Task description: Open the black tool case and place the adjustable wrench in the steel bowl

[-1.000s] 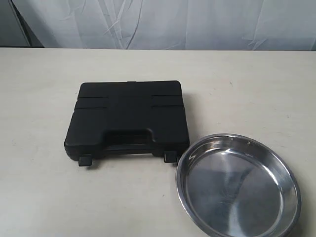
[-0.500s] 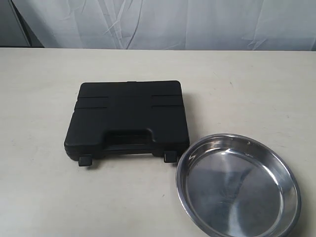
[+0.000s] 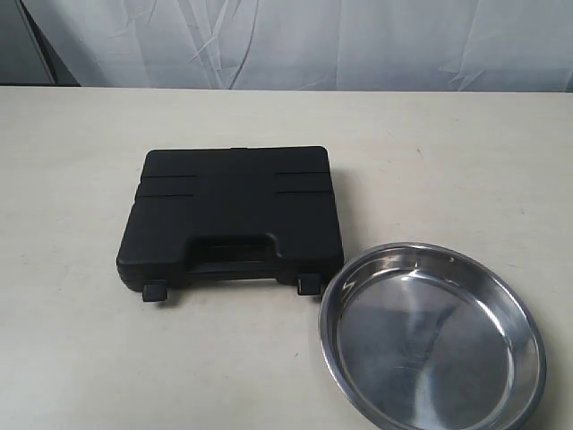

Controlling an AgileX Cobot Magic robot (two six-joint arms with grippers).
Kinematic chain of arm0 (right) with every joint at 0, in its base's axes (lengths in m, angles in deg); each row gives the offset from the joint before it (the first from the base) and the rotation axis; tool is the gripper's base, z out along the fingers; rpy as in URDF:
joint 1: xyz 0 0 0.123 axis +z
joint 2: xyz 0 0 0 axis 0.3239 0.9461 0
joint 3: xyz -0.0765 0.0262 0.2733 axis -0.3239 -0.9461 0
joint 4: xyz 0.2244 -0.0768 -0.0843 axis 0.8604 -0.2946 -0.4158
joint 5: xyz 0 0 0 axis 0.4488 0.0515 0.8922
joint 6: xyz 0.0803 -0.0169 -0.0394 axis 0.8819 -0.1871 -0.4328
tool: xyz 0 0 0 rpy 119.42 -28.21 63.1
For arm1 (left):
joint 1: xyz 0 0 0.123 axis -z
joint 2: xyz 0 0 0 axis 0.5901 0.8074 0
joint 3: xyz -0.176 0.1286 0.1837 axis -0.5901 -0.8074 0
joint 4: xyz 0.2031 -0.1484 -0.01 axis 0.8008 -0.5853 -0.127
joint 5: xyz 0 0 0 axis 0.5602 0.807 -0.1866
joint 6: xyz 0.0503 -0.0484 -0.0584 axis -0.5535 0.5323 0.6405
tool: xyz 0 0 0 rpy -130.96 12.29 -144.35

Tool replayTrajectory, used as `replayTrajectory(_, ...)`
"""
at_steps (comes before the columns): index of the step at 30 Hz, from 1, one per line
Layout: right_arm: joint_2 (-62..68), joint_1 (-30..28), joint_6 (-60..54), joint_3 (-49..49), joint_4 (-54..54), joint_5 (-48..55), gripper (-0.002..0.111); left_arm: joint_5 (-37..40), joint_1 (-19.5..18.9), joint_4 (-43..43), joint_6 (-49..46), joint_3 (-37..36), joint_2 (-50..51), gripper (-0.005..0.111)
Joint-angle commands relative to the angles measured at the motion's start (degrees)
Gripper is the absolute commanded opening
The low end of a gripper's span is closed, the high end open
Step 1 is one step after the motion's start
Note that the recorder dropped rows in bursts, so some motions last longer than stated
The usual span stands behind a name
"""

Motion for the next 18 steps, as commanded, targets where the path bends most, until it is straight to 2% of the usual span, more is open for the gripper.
replayTrajectory(1,15.64,0.47,-7.17,18.53,-14.28,15.81,-0.001,-0.31,0.09,0.14,0.11,0.22,0.29,0.0)
replayTrajectory(6,36.36,1.72,-31.2,41.26,-9.37,28.12,-0.001,-0.31,0.09,0.14,0.11,0.22,0.29,0.0)
replayTrajectory(8,44.76,2.99,-36.7,49.63,-4.92,33.58,-0.001,-0.31,0.09,0.14,0.11,0.22,0.29,0.0)
replayTrajectory(12,59.41,6.66,-46.84,59.78,2.04,38.62,-0.001,-0.31,0.09,0.14,0.11,0.22,0.29,0.0)
replayTrajectory(15,68.86,11.31,-60.06,64.08,7.71,41.08,0.0,-0.31,0.09,0.14,0.11,0.22,0.29,0.0)
replayTrajectory(16,75.11,14.78,-68.67,65.76,11.48,43.2,0.008,-0.31,0.09,0.14,0.11,0.22,0.29,0.0)
replayTrajectory(18,80.38,17.97,-72.68,66.68,13.78,44.0,0.021,-0.31,0.09,0.14,0.11,0.22,0.29,0.0)
